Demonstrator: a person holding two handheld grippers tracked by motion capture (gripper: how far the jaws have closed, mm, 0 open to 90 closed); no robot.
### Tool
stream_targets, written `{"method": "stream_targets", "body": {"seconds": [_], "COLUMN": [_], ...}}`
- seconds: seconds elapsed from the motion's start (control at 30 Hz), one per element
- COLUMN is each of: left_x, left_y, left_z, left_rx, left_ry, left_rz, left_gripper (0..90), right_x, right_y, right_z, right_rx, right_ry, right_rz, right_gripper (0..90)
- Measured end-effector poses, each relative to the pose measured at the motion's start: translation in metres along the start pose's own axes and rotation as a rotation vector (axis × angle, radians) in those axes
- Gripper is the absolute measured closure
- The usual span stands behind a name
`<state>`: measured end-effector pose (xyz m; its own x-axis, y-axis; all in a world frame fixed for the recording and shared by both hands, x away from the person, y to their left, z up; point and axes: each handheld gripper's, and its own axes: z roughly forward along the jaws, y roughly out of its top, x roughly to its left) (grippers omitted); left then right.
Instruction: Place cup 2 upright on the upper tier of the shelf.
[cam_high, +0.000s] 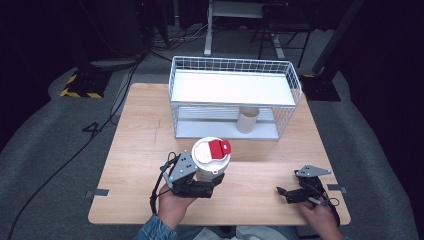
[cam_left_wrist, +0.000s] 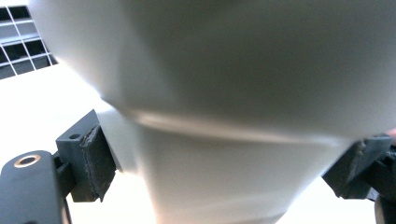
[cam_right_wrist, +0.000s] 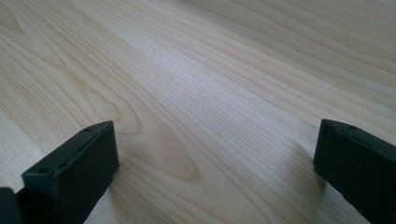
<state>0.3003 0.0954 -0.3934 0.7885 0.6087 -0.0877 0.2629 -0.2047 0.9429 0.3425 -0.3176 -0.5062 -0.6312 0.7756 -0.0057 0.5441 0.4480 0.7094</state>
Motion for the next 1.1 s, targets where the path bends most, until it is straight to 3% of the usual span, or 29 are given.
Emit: {"method": "stream_targets", "body": {"seconds": [0.43,1.1], "left_x": [0.017,0.037], "left_y": [0.026,0.077], "left_z": [-0.007,-0.003], "left_rx": [-0.012,-0.022], "left_ry": [0.003,0.040], "left_rz": [-0.019,0.022], "left_gripper": [13.5,13.5], "right_x": [0.000,0.000], "right_y": [0.000,0.000], "right_z": [0.000,0.000], "right_rx": [-0.001,-0.001], "right_ry": [-0.002,-0.003], "right_rz": [0.000,0.001], "right_gripper": [0.0,0.0]}}
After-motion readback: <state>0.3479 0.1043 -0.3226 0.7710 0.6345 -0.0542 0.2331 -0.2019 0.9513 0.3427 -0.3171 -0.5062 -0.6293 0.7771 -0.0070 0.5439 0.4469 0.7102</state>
